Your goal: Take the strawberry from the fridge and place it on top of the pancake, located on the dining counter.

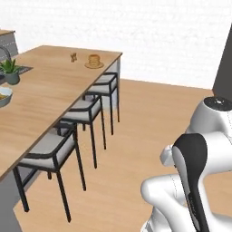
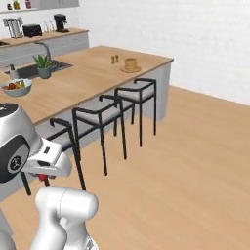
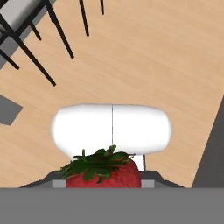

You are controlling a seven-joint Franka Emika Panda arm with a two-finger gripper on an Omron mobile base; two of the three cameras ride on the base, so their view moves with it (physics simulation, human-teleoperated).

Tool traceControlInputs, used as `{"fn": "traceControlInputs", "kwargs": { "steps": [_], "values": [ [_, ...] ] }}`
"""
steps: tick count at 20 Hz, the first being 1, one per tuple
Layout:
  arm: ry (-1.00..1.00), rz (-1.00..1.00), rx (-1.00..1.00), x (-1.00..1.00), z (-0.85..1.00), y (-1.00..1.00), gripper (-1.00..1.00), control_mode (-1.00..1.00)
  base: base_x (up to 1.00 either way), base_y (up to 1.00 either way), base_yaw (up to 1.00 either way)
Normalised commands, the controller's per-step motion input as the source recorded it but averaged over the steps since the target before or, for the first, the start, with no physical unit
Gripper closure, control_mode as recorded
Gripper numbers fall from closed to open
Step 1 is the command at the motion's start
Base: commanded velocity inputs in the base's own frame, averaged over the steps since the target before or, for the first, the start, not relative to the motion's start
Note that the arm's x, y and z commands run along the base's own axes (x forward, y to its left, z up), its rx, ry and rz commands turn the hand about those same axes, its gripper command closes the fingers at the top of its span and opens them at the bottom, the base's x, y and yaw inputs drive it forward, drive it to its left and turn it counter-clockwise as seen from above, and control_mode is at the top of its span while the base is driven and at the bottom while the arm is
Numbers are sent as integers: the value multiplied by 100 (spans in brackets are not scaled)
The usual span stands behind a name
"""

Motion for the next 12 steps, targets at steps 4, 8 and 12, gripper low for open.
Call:
{"fn": "traceControlInputs", "kwargs": {
  "steps": [4,8,12],
  "values": [
    [0,0,0,0,0,0,100,100,100,-91,58],
    [0,0,0,0,0,0,100,100,100,-94,60],
    [0,0,0,0,0,0,100,100,97,-100,59]
  ]
}}
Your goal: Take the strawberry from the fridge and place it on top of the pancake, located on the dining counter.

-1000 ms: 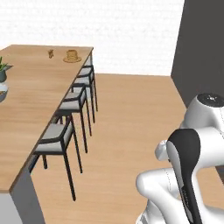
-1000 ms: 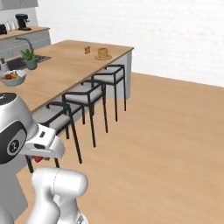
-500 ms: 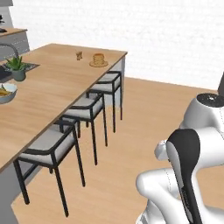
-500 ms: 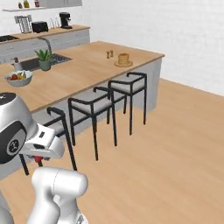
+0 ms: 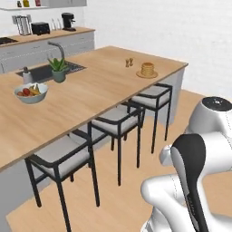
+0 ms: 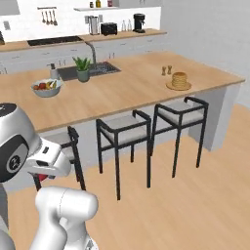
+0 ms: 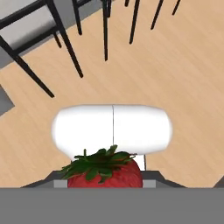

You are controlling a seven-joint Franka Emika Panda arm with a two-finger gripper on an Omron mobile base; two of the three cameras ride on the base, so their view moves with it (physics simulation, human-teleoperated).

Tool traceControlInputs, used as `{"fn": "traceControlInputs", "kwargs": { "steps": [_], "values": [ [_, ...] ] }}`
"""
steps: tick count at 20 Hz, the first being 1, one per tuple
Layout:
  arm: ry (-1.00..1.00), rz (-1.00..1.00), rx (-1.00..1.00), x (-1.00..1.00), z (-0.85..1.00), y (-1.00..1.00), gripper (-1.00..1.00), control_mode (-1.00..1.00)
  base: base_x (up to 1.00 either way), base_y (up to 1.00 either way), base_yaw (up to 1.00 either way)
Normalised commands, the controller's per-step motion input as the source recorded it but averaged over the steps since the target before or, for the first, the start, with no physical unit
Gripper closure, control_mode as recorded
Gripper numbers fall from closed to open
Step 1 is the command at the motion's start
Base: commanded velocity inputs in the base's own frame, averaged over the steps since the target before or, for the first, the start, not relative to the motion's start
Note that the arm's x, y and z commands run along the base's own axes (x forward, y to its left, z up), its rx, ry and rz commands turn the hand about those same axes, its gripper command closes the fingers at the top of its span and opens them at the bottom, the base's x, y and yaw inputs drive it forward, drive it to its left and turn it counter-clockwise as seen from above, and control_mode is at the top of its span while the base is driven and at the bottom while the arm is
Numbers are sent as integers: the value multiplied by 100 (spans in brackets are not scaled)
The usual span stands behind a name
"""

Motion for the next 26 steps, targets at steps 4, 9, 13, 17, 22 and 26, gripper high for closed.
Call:
{"fn": "traceControlInputs", "kwargs": {
  "steps": [4,9,13,17,22,26],
  "values": [
    [0,0,0,0,0,0,100,100,69,-100,53],
    [0,0,0,0,0,0,100,100,42,-100,46],
    [0,0,0,0,0,0,100,100,37,-100,45],
    [0,0,0,0,0,0,100,100,19,-100,47],
    [0,0,0,0,0,0,100,100,8,-100,36],
    [0,0,0,0,0,0,100,100,8,-100,10]
  ]
}}
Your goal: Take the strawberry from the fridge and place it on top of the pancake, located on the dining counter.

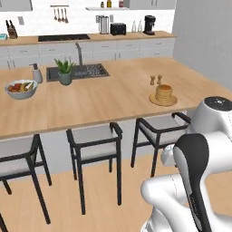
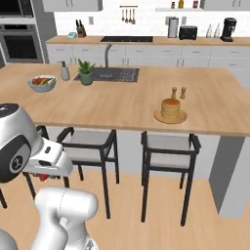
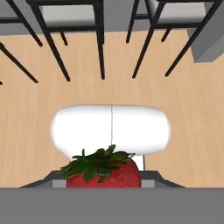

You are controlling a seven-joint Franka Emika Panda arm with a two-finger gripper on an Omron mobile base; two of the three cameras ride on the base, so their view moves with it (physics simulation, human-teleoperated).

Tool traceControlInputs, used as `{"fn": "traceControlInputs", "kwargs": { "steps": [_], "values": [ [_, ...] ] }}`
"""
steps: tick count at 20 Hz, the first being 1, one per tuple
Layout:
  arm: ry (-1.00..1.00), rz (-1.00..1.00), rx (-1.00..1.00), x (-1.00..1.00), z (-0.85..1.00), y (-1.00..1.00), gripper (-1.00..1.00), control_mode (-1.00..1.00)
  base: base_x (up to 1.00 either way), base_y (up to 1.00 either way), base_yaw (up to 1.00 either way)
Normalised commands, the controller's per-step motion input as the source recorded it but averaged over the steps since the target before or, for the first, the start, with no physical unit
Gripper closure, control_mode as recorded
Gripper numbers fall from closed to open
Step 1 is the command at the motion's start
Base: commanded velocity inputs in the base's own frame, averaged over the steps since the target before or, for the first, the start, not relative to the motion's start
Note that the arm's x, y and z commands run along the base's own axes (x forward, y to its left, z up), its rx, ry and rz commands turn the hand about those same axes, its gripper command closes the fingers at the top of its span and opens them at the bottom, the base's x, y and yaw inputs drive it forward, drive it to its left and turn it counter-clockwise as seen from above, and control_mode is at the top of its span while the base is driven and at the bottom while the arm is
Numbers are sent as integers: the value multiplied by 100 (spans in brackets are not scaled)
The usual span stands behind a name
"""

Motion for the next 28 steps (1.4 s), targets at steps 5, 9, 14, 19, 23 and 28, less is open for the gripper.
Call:
{"fn": "traceControlInputs", "kwargs": {
  "steps": [5,9,14,19,23,28],
  "values": [
    [0,0,0,0,0,0,100,100,37,-100,3],
    [0,0,0,0,0,0,100,100,69,-100,15],
    [0,0,0,0,0,0,100,100,42,-54,17],
    [0,0,0,0,0,0,100,100,33,-19,-3],
    [0,0,0,0,0,0,100,100,59,24,-15],
    [0,0,0,0,0,0,100,100,66,21,-11]
  ]
}}
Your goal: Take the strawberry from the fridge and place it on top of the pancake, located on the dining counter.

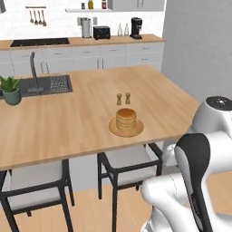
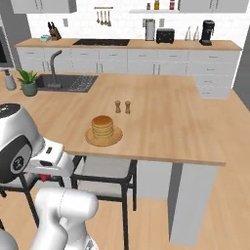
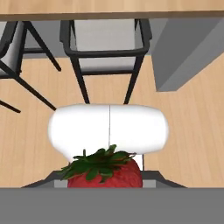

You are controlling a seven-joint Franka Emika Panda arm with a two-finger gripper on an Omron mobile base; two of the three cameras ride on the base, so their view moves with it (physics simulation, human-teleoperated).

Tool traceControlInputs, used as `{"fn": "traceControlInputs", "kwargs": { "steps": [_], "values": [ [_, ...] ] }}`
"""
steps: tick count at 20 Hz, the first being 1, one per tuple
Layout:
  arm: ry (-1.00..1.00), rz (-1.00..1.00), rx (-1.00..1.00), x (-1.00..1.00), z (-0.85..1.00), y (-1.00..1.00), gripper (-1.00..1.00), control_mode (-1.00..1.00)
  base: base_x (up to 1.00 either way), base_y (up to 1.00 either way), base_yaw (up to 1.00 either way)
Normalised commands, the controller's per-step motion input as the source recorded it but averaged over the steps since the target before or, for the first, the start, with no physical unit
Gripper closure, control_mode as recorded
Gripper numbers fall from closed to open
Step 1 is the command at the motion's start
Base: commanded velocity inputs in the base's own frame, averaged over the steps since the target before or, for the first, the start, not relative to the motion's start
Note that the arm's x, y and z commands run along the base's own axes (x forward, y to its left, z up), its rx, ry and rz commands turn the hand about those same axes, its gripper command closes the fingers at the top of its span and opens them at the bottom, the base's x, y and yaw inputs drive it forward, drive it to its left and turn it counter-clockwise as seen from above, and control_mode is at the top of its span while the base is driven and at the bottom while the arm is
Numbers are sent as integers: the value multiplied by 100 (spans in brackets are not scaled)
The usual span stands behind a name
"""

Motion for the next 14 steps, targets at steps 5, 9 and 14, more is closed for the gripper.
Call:
{"fn": "traceControlInputs", "kwargs": {
  "steps": [5,9,14],
  "values": [
    [0,0,0,0,0,0,100,100,64,31,-2],
    [0,0,0,0,0,0,100,100,49,28,0],
    [0,0,0,0,0,0,100,100,35,35,0]
  ]
}}
